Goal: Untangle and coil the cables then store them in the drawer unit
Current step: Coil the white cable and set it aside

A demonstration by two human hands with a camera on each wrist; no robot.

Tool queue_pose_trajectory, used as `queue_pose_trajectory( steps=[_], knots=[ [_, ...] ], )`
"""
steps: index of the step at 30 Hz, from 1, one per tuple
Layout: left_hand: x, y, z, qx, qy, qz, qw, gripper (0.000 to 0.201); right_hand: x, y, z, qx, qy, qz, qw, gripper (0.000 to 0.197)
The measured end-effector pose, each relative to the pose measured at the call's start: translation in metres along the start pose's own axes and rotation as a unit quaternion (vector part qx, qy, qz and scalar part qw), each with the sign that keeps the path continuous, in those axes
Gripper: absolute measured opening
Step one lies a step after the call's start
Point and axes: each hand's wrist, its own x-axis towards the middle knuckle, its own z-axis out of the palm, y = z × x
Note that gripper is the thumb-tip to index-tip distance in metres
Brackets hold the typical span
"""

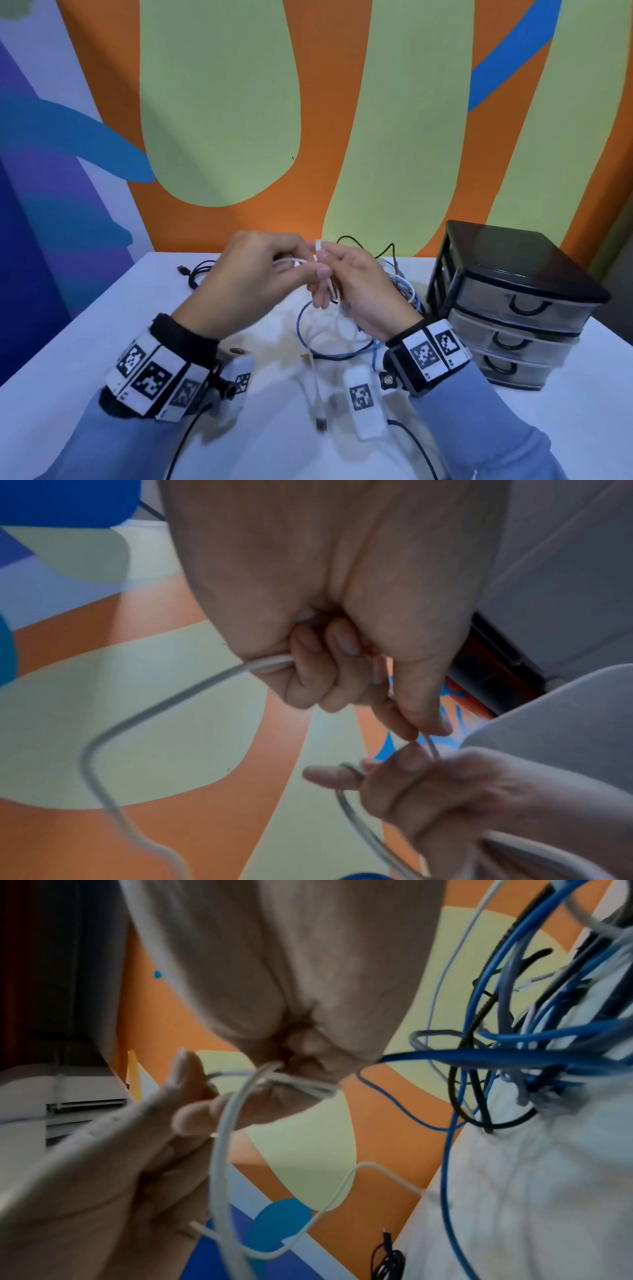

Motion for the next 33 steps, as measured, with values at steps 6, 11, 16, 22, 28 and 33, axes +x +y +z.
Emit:
queue_pose_trajectory(
  steps=[6,11,16,22,28,33],
  knots=[
    [0.004,-0.017,-0.023,-0.088,0.182,-0.027,0.979,0.032,-0.006,-0.012,-0.001,0.118,-0.101,0.077,0.985,0.031],
    [0.005,-0.035,-0.019,-0.003,0.182,-0.055,0.982,0.029,-0.006,-0.011,-0.005,0.183,-0.079,0.087,0.976,0.027],
    [0.008,-0.045,-0.005,0.074,0.143,-0.072,0.984,0.022,-0.005,-0.011,-0.008,0.235,-0.071,0.078,0.966,0.027],
    [0.009,-0.039,0.009,0.028,0.13,-0.047,0.99,0.018,-0.006,-0.006,0.002,0.286,-0.154,0.062,0.944,0.026],
    [0.008,-0.017,0.019,-0.28,0.038,-0.149,0.948,0.024,0.003,0.003,0.003,0.259,-0.079,0.024,0.962,0.028],
    [0.01,-0.011,0.018,-0.289,0.058,-0.164,0.941,0.053,0.008,0.009,-0.002,0.237,0.015,0.007,0.971,0.031]
  ],
)
